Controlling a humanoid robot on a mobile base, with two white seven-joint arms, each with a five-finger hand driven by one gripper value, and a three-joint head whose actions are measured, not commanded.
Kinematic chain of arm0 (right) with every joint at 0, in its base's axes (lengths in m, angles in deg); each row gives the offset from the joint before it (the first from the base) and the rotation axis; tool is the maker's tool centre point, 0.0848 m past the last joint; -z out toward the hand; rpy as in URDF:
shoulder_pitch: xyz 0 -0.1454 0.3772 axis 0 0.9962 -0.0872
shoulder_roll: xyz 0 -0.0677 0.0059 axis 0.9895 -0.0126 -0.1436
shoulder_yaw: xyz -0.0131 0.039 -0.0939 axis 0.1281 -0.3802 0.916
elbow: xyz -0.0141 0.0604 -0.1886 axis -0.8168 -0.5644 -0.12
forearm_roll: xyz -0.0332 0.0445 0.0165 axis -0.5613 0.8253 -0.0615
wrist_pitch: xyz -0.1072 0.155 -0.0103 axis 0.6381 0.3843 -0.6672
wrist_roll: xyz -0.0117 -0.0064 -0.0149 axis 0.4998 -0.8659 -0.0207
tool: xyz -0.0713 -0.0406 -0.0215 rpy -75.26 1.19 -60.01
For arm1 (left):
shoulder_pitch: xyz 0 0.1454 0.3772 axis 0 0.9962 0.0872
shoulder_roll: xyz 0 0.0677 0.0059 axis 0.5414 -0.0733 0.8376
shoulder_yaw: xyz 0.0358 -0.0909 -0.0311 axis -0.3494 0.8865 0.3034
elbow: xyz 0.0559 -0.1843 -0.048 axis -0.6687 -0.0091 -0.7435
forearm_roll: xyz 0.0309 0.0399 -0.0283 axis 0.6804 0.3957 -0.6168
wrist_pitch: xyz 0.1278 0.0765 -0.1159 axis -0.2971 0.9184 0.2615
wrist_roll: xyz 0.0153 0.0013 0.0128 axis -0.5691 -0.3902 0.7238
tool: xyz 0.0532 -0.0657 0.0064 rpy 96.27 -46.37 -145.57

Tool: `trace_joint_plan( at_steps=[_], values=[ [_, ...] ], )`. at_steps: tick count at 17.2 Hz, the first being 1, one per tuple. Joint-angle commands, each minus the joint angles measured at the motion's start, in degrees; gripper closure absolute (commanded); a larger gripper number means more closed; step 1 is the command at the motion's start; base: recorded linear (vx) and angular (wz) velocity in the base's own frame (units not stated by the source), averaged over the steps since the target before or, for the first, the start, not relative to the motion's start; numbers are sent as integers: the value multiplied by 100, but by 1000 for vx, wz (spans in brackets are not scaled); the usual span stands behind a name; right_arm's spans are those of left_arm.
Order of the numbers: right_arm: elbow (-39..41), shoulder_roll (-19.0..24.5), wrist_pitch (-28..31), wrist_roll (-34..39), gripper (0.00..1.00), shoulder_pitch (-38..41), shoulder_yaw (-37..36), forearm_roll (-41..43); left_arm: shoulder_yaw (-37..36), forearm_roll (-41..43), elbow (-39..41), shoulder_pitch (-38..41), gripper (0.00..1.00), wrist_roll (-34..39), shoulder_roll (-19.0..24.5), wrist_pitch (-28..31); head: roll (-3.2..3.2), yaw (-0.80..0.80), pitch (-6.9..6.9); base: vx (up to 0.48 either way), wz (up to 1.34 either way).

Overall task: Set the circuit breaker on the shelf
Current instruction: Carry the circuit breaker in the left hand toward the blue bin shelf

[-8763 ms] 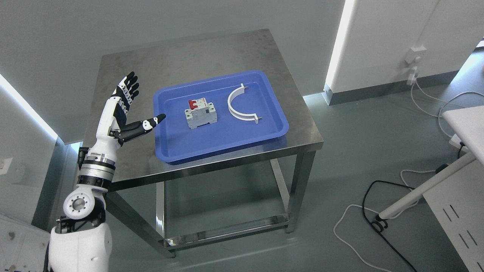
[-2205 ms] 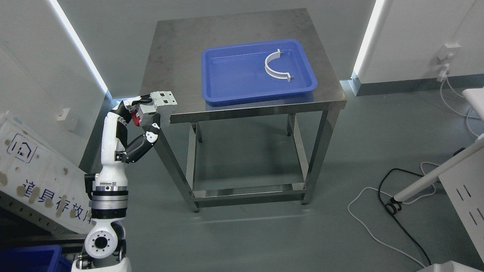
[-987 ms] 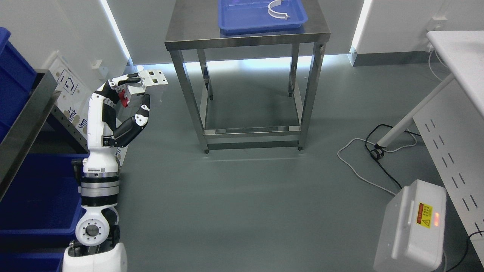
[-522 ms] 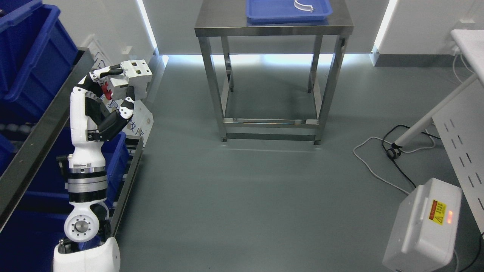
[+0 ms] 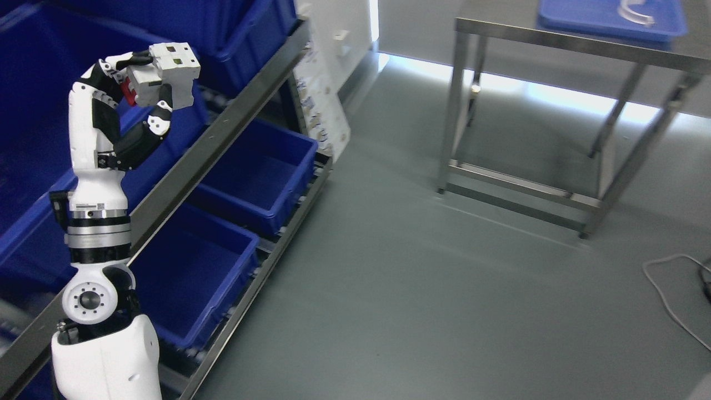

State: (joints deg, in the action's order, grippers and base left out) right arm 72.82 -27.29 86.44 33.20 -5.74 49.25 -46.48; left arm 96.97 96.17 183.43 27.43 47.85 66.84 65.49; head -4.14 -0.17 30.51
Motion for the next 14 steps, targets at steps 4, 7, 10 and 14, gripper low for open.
trace_joint_plan(
  at_steps=[4,7,10,14],
  values=[
    [0,-100,-4,2,0,0,0,0,257,10,-12,-860,79,-826,599,711,0,0,0,-67,1059],
    [0,-100,-4,2,0,0,0,0,-146,211,-38,-1580,79,-1038,721,1430,0,0,0,-37,1211],
    [0,-100,-4,2,0,0,0,0,-822,816,-441,-1916,79,-1441,1142,1741,0,0,0,3,1093],
    [0,-100,-4,2,0,0,0,0,-1857,1913,-2213,-2802,79,-2134,1354,1732,0,0,-2,43,659]
  ],
)
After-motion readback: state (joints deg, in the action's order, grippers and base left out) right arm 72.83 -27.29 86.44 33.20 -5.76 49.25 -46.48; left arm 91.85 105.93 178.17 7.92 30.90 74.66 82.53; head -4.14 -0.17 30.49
